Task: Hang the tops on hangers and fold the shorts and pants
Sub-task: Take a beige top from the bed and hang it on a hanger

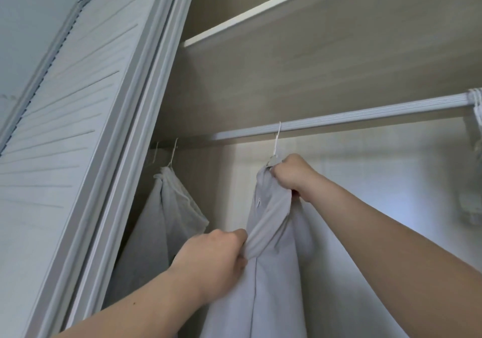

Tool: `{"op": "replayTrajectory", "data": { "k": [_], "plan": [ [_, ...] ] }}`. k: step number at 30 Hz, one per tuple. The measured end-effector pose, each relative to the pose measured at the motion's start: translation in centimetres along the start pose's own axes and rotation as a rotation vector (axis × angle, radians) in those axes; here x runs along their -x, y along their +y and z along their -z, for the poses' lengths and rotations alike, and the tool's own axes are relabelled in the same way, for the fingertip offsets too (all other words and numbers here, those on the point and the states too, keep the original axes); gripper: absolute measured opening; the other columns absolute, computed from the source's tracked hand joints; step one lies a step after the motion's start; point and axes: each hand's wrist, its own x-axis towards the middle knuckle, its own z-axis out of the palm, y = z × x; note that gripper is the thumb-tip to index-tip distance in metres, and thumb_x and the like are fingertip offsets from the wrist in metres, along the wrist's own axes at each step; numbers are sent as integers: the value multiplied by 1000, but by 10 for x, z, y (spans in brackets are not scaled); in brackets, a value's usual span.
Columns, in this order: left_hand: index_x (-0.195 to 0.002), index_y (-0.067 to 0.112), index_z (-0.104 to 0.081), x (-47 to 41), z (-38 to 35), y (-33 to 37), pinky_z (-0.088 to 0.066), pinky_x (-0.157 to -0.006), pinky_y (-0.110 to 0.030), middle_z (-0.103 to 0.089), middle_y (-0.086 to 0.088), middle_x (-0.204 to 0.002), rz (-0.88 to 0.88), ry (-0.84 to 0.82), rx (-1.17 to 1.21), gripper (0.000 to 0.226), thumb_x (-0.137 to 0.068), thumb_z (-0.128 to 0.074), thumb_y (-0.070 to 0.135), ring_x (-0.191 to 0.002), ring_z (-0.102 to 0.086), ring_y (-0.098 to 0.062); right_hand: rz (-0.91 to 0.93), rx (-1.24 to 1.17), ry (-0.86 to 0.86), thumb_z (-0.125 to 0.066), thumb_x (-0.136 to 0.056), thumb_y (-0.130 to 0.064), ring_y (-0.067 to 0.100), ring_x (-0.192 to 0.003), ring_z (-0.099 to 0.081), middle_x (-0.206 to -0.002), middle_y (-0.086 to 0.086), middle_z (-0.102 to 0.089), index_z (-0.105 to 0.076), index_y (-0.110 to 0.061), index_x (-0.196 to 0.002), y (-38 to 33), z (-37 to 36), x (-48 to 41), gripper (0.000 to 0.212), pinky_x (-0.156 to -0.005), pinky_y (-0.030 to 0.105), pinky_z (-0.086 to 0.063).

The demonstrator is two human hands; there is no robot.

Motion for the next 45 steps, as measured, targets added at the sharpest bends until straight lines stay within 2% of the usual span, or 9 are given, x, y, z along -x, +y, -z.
{"op": "replayTrajectory", "data": {
  "k": [3,5,8,13,21,29,36,41,45],
  "plan": [
    [-94,24,-36,5,-5,-8,-36,-69,-37,-61,-8,-105,10,-35,-38,13,-97,-44,35,-100,-59,-36,70,300,-72,-50,-85,-14,30,-49,-59,-63,10,-57,-54,-7,-74,-5,4,33,13,-45,29,-49],
    [-93,24,-35,7,-6,-13,-34,-68,-36,-62,-7,-104,16,-44,-74,13,-96,-44,34,-98,-60,-36,148,548,-65,-49,-83,-22,30,-56,-63,-68,6,-59,-52,-10,-78,-7,4,54,14,-60,36,-57],
    [-92,24,-36,10,-6,-21,-34,-68,-36,-62,-6,-102,37,-54,-105,13,-97,-43,34,-97,-60,-34,281,736,18,-47,-93,-27,29,-73,-47,-73,0,-39,-41,-13,-84,-5,-2,70,17,-68,33,-39],
    [-101,24,-45,15,-4,-32,-38,-69,-35,-64,-5,-105,49,-68,-134,12,-97,-44,36,-97,-62,-33,384,595,13,-46,-100,-24,28,-78,-42,-72,5,-40,-34,-14,-72,-3,-26,60,32,-69,29,-30],
    [-96,26,-44,25,-1,-65,-46,-71,-36,-63,0,-100,171,-126,-203,4,-99,-46,28,-90,-63,-27,421,231,-111,-44,-104,-25,40,-72,-64,-76,21,-63,-57,4,-90,-6,-87,15,34,-76,45,-55],
    [-115,18,-60,24,-1,-72,-50,-77,-37,-64,-4,-103,310,-221,-404,17,-99,-56,22,-94,-66,-28,363,123,-204,-45,-104,-25,35,-52,-69,-66,21,-68,-58,-1,-81,-20,-177,-32,36,-60,37,-59],
    [-111,8,-60,0,11,-77,-34,-77,-41,-61,-11,-104,354,-367,-541,20,-93,-55,3,-100,-62,-35,307,183,-251,-62,-94,-13,38,-100,-68,-109,22,-69,-66,-3,-100,-34,-240,-64,12,-70,30,-47],
    [-91,14,-48,-4,9,-82,-32,-78,-43,-40,-5,-72,336,-412,-610,12,-94,-55,5,-73,-47,-27,241,97,-328,-55,-98,-13,39,-99,-70,-113,23,-69,-62,1,-112,-33,-268,-74,21,-84,46,-59],
    [-89,13,-48,2,3,-85,-35,-84,-46,-48,-6,-75,266,-400,-689,15,-92,-61,7,-70,-52,-27,257,30,-332,-49,-102,-31,40,-96,-69,-119,23,-65,-58,-7,-127,-17,-274,-68,36,-78,48,-59]
  ]
}}
